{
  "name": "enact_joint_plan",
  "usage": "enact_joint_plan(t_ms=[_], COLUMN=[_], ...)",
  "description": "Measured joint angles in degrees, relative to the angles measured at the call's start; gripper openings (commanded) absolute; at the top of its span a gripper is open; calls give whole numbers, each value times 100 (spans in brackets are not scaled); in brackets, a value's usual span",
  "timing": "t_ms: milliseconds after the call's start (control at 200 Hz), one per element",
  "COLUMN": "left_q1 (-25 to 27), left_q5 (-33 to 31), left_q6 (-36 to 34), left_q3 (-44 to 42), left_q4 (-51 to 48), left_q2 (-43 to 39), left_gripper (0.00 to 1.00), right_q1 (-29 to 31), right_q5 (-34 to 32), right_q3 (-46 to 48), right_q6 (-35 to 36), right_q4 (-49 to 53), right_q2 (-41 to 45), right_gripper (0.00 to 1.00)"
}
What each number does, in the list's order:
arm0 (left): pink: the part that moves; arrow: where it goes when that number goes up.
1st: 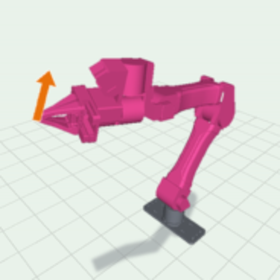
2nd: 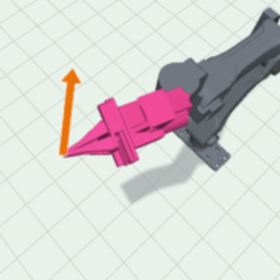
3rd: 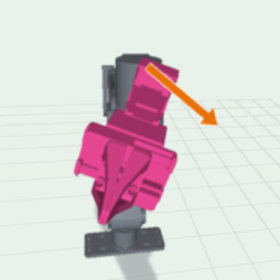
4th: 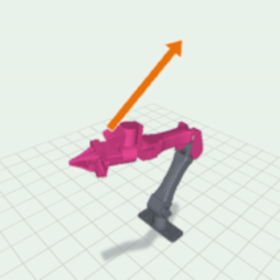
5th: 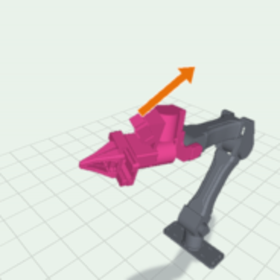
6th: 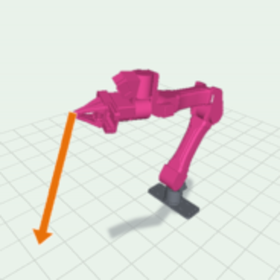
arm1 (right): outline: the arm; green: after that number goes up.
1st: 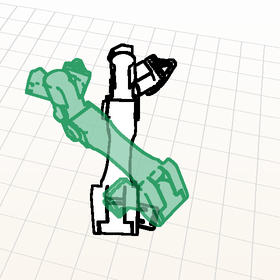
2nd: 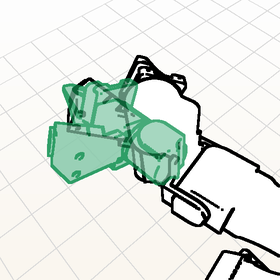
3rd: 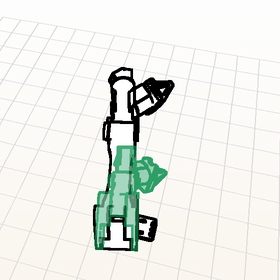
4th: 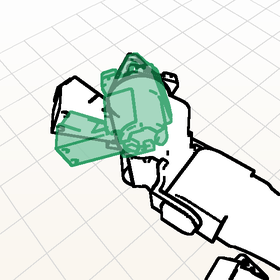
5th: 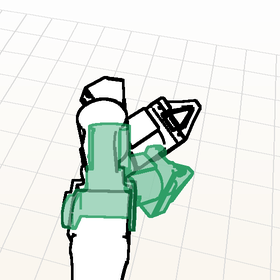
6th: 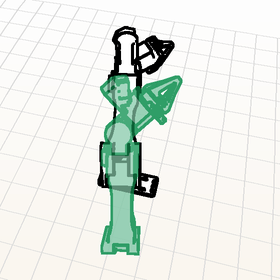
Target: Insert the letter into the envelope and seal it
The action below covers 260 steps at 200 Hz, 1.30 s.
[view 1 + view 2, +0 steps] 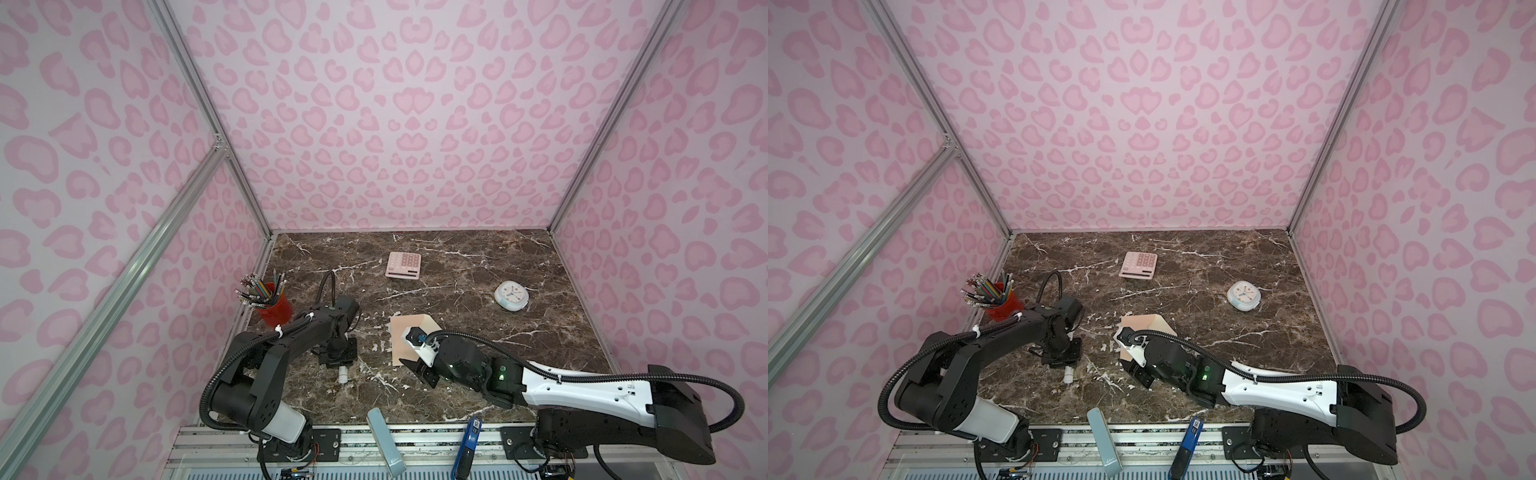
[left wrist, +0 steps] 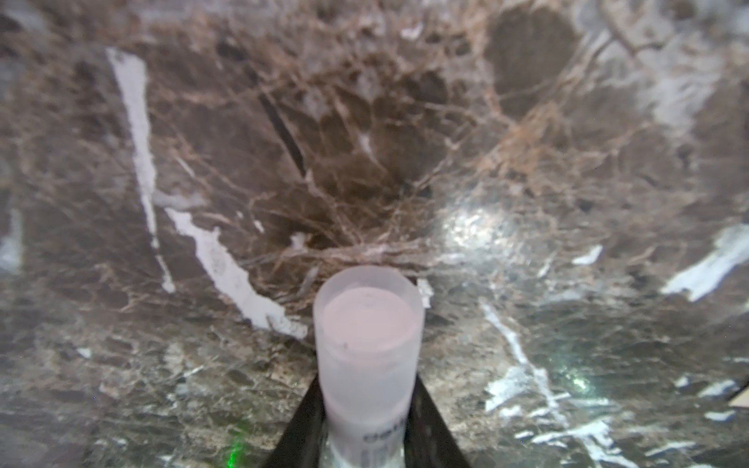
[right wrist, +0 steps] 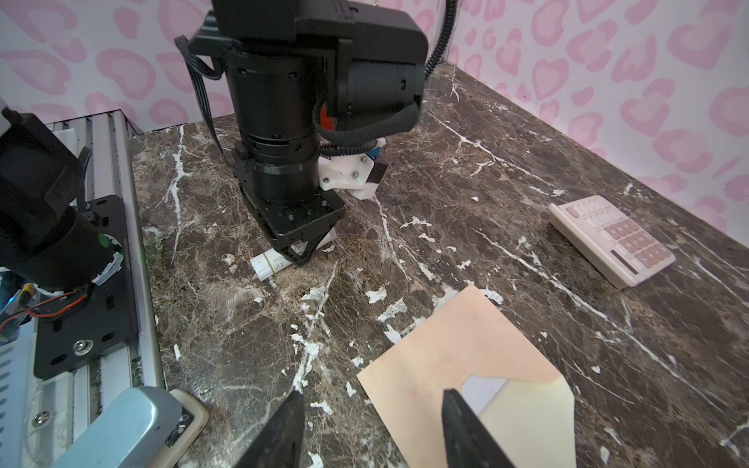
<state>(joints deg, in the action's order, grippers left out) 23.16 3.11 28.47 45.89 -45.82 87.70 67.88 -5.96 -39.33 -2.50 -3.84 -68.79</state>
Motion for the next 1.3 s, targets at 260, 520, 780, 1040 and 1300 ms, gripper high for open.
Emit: enact_joint_plan(t_ms=[260, 520, 780, 1040, 1300], left_q1=[229, 640, 1342, 2059, 2356], left_q5=[243, 225, 363, 442, 549], left_q6=[-138, -470, -879, -1360, -1711], left_q3=[426, 1722, 2074, 1937, 1858], left_q4=[-133, -146, 1001, 2369, 3265], left_q2=[-538, -1502, -2013, -1921, -1622], left_gripper=[30, 28, 27, 29, 30], right_q1=[-37, -796, -1904, -1937, -1991], right_q5=[-350, -946, -262, 219, 549], right_q3=[-79, -599, -1843, -2848, -3366], right_q6=[-271, -1364, -2750, -3182, -3353], right_q4=[-37, 533, 1843, 2643, 3121], right_q2=[109, 525, 590, 437, 249], right_gripper=[58, 57, 58, 59, 60])
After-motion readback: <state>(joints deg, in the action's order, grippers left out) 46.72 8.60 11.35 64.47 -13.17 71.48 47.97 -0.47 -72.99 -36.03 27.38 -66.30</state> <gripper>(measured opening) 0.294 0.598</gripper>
